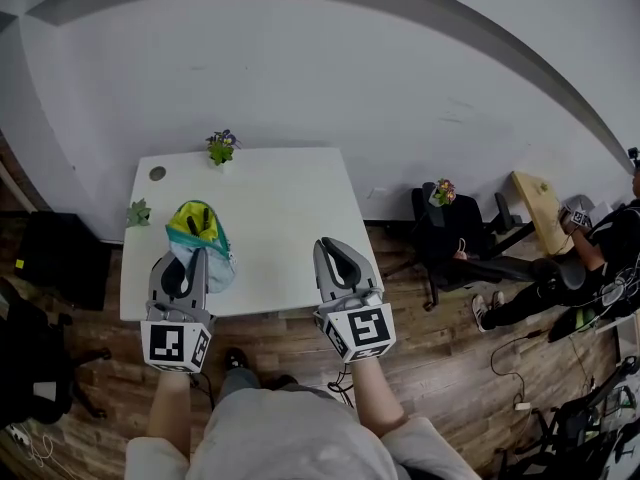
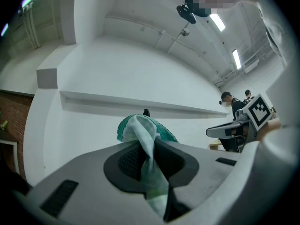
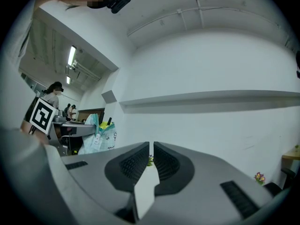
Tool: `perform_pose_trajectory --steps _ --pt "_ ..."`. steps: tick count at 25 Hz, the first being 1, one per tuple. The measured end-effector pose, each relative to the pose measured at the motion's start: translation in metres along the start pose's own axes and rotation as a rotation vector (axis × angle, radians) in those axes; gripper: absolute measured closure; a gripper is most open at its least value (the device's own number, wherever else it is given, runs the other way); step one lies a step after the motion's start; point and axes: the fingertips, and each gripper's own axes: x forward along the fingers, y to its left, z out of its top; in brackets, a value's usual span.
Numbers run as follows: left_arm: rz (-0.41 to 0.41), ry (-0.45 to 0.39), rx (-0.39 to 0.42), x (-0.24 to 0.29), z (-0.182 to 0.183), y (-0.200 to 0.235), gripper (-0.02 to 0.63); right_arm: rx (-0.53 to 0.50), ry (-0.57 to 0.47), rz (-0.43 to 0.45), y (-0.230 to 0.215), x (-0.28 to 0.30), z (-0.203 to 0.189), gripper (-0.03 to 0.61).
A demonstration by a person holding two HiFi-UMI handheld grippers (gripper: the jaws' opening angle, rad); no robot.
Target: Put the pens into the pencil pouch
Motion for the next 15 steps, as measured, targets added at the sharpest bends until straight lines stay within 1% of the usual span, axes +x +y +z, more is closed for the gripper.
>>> perform_pose_trajectory --steps 10,15 --pt "-0.011 0.002 0.005 -0.005 0.002 -0.022 0.538 0.006 -0.013 -0.007 -0.01 -0.02 0.002 0.532" --pt "-0.011 0.001 0.009 -0.009 0.004 -0.026 0.538 0.003 -0.016 -0.003 -0.009 -0.024 0.004 0.532"
